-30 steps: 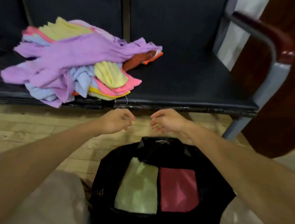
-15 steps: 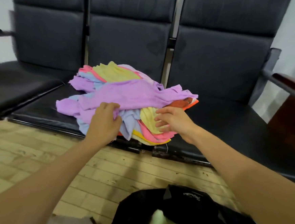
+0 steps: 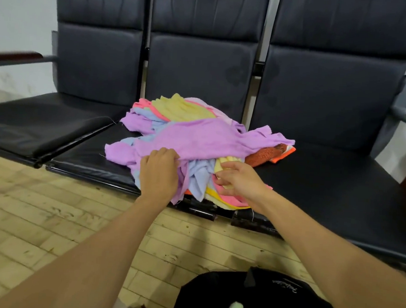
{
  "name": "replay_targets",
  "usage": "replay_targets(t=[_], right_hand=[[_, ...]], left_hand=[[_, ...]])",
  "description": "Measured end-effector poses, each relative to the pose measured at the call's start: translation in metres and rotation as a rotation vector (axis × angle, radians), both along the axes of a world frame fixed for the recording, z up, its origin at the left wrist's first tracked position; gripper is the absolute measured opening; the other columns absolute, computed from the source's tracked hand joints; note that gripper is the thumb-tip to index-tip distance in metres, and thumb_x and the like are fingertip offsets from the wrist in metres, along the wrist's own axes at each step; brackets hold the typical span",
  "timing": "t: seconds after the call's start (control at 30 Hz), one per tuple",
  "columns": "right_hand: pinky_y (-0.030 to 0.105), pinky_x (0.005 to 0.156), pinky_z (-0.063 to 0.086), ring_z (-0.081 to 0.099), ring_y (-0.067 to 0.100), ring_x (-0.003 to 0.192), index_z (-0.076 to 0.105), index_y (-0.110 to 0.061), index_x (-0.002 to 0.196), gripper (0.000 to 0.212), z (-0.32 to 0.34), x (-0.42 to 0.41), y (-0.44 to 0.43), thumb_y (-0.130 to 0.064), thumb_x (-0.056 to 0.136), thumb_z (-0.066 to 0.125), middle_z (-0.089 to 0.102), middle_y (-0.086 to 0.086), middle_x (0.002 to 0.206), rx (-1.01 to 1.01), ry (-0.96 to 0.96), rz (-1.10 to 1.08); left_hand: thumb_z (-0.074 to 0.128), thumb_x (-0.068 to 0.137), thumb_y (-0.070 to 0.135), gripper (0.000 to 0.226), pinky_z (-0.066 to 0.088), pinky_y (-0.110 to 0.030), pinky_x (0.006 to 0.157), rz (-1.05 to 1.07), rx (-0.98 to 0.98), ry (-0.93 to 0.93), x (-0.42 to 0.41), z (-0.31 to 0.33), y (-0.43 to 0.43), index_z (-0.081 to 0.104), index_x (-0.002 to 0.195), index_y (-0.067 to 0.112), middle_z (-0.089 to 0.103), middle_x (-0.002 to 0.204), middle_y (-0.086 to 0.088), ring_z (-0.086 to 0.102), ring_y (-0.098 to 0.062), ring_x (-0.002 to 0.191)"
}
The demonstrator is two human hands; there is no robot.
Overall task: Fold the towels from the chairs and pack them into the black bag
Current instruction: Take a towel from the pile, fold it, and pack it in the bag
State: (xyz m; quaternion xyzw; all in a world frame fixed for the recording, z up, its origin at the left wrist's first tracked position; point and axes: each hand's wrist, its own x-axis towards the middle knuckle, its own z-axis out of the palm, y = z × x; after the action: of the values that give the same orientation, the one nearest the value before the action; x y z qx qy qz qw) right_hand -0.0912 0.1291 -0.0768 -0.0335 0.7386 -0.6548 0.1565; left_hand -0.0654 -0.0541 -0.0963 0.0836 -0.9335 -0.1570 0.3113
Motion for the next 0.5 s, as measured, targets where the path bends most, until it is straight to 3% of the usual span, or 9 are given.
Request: replay_targets(t=[0.13,0.27,0.4,0.5], right_hand=[[0.039,0.084,0.055,0.063,0.023,0.093,0.059,-0.011,0.102,0.008,0.015,0.004,0.01,-0.012,0.098,0.051,0.063,0.013,0.106,-0.041,0.02,-0.023],[0.038,0.082,0.057,0.067,0.029,0.099,0.06,-0.005,0.112,0.032,0.026,0.0,0.023,-0.029,0.104,0.04,0.066,0.017,0.114,-0.248,-0.078,-0.09],[0.034,0.062,0.057,0.066,0.029,0.097,0.054,-0.005,0.129,0.048,0.024,-0.001,0.04,-0.041,0.102,0.04,0.063,0.019,0.123,-0.464,-0.238,-0.146],[0.044,0.08,0.055,0.066,0.034,0.104,0.062,-0.01,0.122,0.042,0.015,-0.001,0.055,-0.042,0.098,0.047,0.067,0.02,0.117,-0.522,-0.306,-0.214]], left_hand=[[0.04,0.095,0.015,0.016,0.039,-0.04,0.069,-0.242,0.314,0.129,0.009,0.02,0.022,0.052,0.091,0.005,0.059,0.083,-0.012,0.053,-0.031,0.078],[0.043,0.099,0.015,0.011,0.032,-0.032,0.061,-0.485,0.594,-0.021,0.019,0.039,0.054,0.045,0.088,0.012,0.047,0.07,0.003,0.041,-0.013,0.064],[0.045,0.099,0.013,0.02,0.032,-0.02,0.055,-0.66,0.85,-0.175,0.025,0.047,0.077,0.045,0.081,0.02,0.046,0.063,0.009,0.038,-0.005,0.058],[0.045,0.099,0.009,0.025,0.026,-0.02,0.05,-0.767,0.906,-0.293,0.028,0.047,0.094,0.047,0.076,0.02,0.043,0.047,0.016,0.032,0.0,0.047]])
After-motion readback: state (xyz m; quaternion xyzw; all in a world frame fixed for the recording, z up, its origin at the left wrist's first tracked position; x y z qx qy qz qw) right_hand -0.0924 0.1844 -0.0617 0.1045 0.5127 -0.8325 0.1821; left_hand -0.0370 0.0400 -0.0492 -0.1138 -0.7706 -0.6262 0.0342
